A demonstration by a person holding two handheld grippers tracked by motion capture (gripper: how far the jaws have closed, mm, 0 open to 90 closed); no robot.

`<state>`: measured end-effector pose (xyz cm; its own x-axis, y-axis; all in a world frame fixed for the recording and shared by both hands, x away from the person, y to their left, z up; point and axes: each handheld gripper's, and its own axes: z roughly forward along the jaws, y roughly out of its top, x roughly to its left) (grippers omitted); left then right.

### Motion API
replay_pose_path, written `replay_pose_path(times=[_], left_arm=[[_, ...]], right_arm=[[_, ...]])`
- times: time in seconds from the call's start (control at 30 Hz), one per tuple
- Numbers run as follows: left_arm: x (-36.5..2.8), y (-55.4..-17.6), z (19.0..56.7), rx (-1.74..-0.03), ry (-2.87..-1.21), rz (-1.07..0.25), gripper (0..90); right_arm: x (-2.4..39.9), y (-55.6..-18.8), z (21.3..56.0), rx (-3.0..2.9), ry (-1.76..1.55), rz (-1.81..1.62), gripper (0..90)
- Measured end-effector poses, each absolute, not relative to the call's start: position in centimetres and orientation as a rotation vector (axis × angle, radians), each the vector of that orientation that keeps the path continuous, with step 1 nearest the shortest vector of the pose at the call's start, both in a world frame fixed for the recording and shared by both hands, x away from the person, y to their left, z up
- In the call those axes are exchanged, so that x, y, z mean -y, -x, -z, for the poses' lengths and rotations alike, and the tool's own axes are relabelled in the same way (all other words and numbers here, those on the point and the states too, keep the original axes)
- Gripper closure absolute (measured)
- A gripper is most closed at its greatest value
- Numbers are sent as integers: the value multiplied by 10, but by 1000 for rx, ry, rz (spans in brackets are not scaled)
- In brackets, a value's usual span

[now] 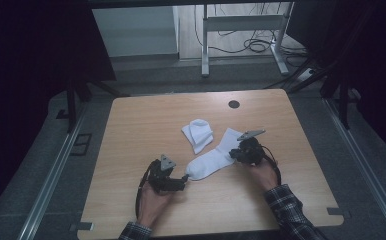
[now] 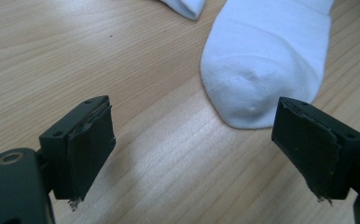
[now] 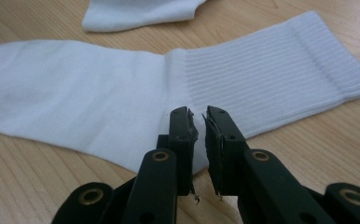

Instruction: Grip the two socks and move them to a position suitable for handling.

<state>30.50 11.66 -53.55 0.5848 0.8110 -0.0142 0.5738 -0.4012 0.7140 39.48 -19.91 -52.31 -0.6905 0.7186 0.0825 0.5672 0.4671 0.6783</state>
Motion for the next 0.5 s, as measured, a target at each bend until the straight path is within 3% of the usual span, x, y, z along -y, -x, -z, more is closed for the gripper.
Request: replay_pose_path(times=[0.5], left_arm=[[-116, -310, 542, -1144, -2152, -491, 132]], right_arm=[[202, -383, 530, -2503, -1106, -1036, 763]])
